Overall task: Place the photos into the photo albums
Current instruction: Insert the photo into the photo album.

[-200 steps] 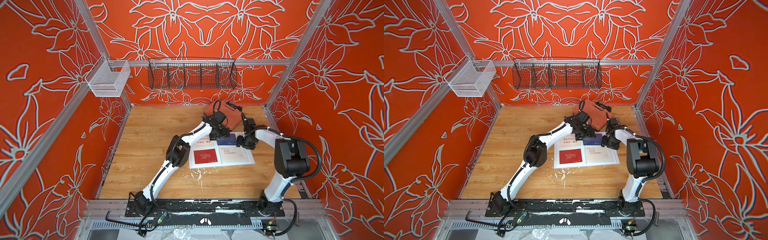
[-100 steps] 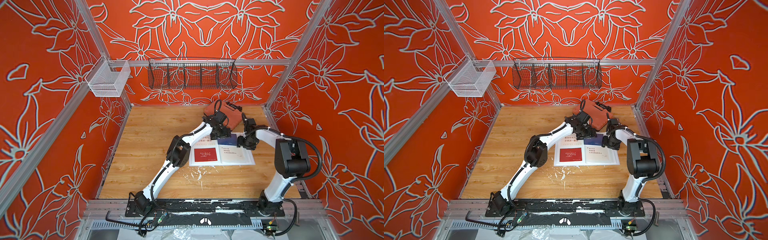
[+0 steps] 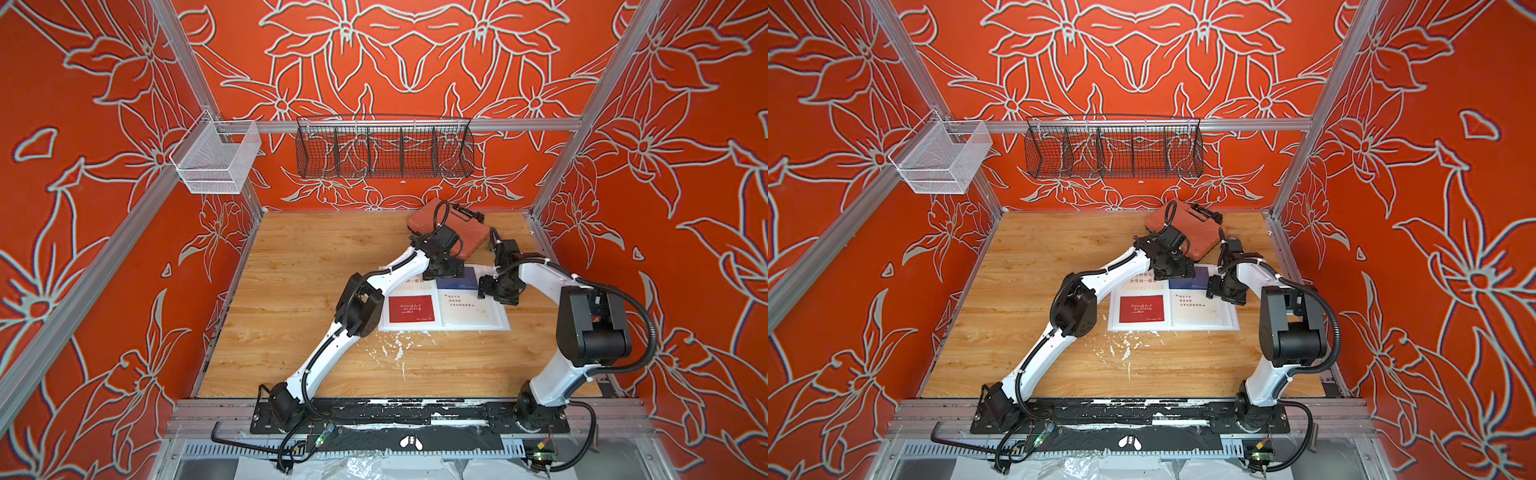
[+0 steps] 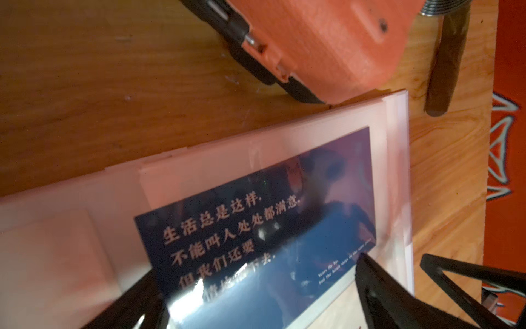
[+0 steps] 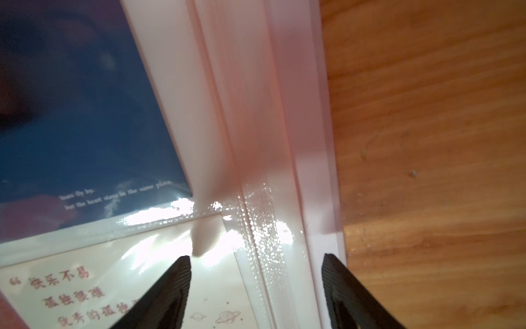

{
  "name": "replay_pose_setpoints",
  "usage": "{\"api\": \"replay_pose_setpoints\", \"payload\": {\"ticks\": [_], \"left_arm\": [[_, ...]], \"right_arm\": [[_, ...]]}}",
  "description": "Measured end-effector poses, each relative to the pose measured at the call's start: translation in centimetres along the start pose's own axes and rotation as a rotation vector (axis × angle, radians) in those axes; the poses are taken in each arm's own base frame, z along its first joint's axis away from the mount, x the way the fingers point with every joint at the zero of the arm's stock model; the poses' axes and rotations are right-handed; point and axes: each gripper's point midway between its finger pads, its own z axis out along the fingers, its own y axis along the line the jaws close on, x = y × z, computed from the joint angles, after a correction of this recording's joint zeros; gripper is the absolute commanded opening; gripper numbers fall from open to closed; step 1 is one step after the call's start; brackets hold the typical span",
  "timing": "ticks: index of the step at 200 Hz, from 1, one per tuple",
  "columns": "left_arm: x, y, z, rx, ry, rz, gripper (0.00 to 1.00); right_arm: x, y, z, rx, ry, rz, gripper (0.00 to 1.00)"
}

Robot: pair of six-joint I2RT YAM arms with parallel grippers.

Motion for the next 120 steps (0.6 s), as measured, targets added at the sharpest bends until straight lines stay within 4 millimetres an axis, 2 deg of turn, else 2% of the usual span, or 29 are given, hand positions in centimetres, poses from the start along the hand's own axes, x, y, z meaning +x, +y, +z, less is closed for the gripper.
{"api": "replay_pose_setpoints", "payload": {"ticks": [33,120], "left_arm": [[-0.1,0.0,-0.2,-0.014,-0.013,0.003,0.95],[0.0,0.5,-0.7,-0.052,-0.022,-0.003,0.95]], "right_arm": [[1.1,-0.4,0.6,0.01,0.034,-0.003,0.76],[1.3,-0.2,1.0,0.0,0.047,-0.007,0.75]]}}
